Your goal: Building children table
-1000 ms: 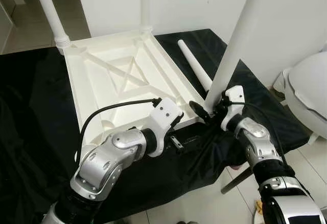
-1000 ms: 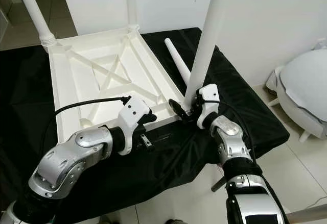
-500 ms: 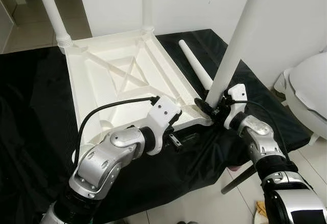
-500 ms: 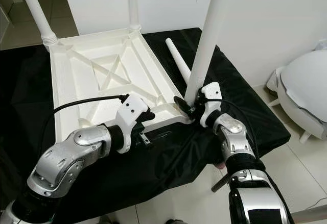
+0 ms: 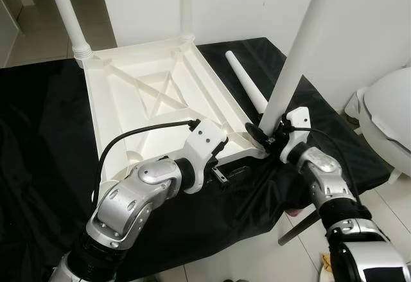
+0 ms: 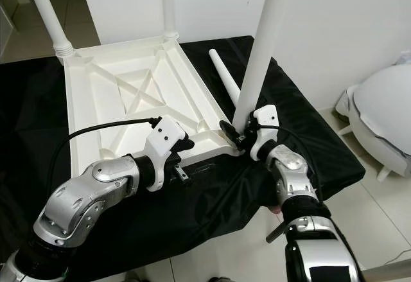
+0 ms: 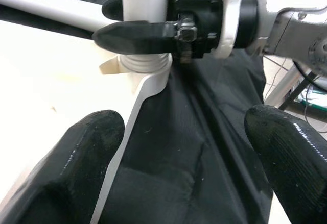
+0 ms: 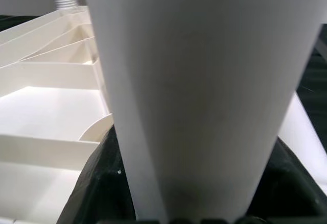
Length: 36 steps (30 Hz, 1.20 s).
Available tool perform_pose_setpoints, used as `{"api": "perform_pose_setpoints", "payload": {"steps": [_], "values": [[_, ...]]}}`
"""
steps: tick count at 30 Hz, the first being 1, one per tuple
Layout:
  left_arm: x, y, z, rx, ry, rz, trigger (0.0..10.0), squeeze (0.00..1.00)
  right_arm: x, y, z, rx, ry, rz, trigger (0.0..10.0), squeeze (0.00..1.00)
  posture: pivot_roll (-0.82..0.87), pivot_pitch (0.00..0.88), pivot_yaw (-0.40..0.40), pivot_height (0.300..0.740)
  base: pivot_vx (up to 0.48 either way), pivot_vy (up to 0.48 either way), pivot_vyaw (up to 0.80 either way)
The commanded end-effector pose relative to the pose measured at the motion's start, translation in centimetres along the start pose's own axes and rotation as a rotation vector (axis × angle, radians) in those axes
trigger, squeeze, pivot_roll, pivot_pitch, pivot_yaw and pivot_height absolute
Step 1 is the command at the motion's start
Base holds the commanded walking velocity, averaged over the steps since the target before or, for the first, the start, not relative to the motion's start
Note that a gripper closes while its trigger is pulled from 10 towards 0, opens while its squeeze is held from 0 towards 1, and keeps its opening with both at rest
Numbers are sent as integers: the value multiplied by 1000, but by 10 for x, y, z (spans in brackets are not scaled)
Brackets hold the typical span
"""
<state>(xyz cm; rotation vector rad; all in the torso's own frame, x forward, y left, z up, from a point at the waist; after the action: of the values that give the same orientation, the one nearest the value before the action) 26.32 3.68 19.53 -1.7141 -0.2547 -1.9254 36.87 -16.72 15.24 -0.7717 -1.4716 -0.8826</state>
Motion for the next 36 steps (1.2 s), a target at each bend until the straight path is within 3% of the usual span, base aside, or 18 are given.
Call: {"api": "perform_pose_setpoints", "payload": {"steps": [1, 4, 9, 18, 31, 32, 36], "values": [[-1, 0, 2, 10, 2, 9, 10000, 0, -13, -3, 2, -30, 26, 52, 10000, 0, -9, 75, -1, 740, 0, 0, 0], [-1, 0, 2, 10, 3, 10, 10000, 0, -10, 1, 7, -72, 56, 18, 10000, 0, -9, 74, 0, 740, 0, 0, 0], [-2, 1, 1, 6, 2, 12, 10000, 0, -2, 11, 17, -274, 124, -51, 10000, 0, -9, 73, -7, 740, 0, 0, 0], [-4, 2, -1, 5, -1, 14, 10000, 0, 0, 18, 31, -475, 123, -89, 10000, 0, -5, 70, -12, 740, 0, 0, 0], [-7, 3, -7, -15, -13, 20, 10000, 0, 2, 17, 48, -596, 130, -102, 10000, 0, -12, 78, -2, 740, 0, 0, 0], [-6, 3, -7, -16, -11, 18, 10000, 0, 4, 16, 48, -581, 137, -122, 10000, 1000, -14, 77, 0, 740, 0, 0, 0], [-5, 4, -6, -16, -9, 16, 10000, 0, 7, 13, 48, -547, 138, -137, 10000, 1000, -19, 76, 5, 740, 0, 0, 0]]}}
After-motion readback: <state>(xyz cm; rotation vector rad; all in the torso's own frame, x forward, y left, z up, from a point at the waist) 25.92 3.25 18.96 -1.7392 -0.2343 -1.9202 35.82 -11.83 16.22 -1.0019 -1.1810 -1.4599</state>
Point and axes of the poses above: a point about 5 cm out from each wrist's last joint towards the gripper, its own y axis pointing out of the wrist towards the gripper, its own x axis along the axis of the wrist's last joint, z = x × y, the point moved 1 cm from there along y, pointing out of the wrist towards the gripper, and after that the axes turned 7 degrees about y, right-handed, at the moved point
